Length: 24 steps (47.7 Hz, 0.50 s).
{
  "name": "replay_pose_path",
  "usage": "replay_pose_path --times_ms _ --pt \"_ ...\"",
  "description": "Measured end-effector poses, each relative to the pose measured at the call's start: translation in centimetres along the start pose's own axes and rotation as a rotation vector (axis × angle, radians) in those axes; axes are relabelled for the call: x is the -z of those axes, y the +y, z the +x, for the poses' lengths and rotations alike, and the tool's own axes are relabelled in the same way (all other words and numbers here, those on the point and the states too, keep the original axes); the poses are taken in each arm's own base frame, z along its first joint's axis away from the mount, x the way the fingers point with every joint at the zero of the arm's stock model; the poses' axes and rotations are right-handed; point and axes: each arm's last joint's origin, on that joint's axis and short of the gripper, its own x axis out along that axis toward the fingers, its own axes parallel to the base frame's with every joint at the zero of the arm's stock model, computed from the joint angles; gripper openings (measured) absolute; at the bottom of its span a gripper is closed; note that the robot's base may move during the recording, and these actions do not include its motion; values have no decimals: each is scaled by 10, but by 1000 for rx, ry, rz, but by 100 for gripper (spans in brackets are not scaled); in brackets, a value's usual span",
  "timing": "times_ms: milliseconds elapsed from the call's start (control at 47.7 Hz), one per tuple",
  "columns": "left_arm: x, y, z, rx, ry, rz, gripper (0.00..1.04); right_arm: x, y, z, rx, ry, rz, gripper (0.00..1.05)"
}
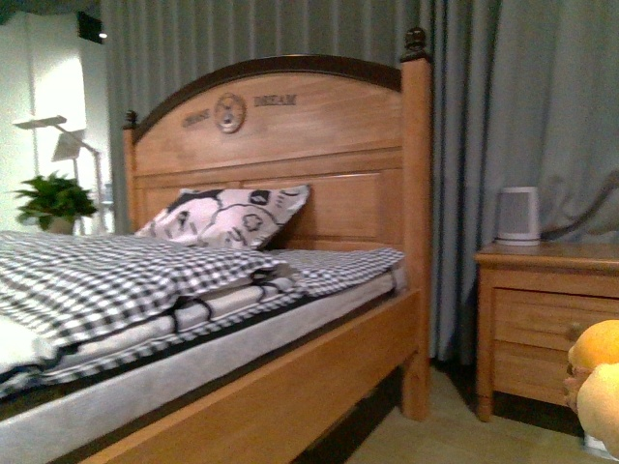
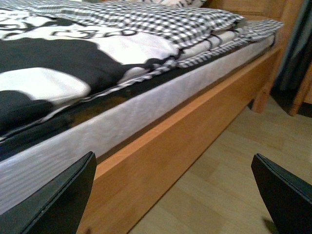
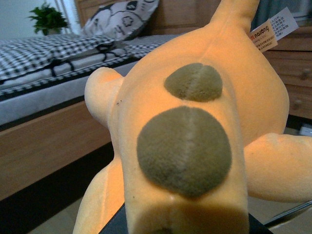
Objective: Put away toys
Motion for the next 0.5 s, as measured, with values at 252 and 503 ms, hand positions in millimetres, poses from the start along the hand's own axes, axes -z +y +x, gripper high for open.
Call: replay_pose_path --times_ms 252,503 --pt "0 0 0 0 0 0 99 0 0 0 -2 0 0 19" --pt "0 0 0 0 0 0 99 0 0 0 -1 0 0 19"
